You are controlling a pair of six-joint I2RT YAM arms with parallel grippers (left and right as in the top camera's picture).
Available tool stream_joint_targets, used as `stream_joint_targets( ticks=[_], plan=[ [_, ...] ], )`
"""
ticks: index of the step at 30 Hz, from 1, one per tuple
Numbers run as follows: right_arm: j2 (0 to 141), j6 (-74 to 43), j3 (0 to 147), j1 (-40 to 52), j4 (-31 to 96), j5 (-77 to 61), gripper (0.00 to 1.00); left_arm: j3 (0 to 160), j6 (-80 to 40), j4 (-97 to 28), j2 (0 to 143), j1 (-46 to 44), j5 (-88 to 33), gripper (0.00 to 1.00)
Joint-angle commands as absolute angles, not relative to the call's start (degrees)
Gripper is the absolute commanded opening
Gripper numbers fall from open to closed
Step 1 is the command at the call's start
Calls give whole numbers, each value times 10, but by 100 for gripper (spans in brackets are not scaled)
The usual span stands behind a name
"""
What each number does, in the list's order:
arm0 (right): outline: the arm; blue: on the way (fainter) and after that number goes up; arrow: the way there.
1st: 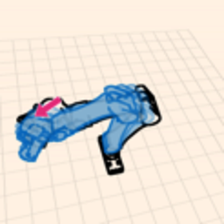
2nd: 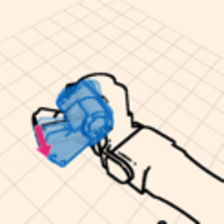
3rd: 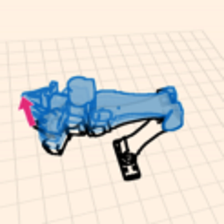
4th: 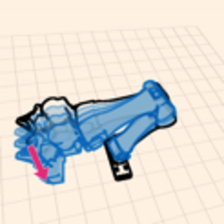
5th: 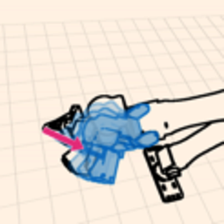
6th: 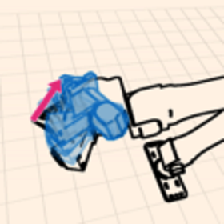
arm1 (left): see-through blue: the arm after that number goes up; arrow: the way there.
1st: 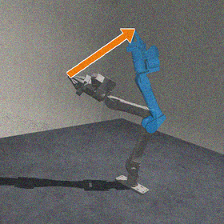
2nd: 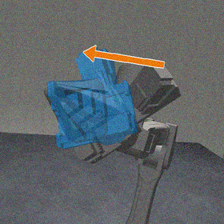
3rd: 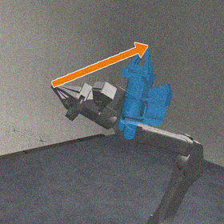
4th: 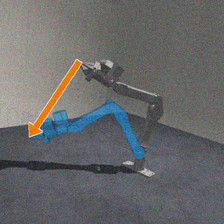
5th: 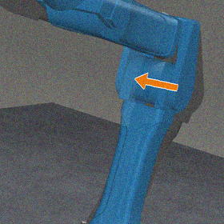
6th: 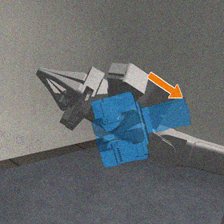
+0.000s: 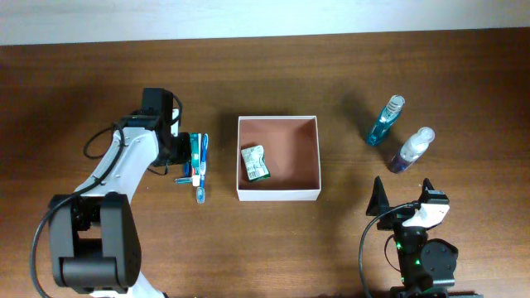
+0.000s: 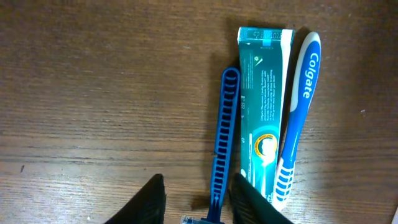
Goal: Pack container
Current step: 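Withdraw the left gripper back over the blue razor, then lower the left gripper and grasp the blue razor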
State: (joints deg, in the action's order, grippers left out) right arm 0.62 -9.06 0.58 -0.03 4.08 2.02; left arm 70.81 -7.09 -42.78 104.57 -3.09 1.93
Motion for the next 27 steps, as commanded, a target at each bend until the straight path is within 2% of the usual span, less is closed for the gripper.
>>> stream_joint_targets(
  ticks=[1,27],
  plan=[
    [3,-95,3,-5,45,21,98,703,-63,-422,1042,-33,24,33],
    [3,-95,3,-5,45,21,98,618,-63,-312,1044,-49,24,32]
  ],
)
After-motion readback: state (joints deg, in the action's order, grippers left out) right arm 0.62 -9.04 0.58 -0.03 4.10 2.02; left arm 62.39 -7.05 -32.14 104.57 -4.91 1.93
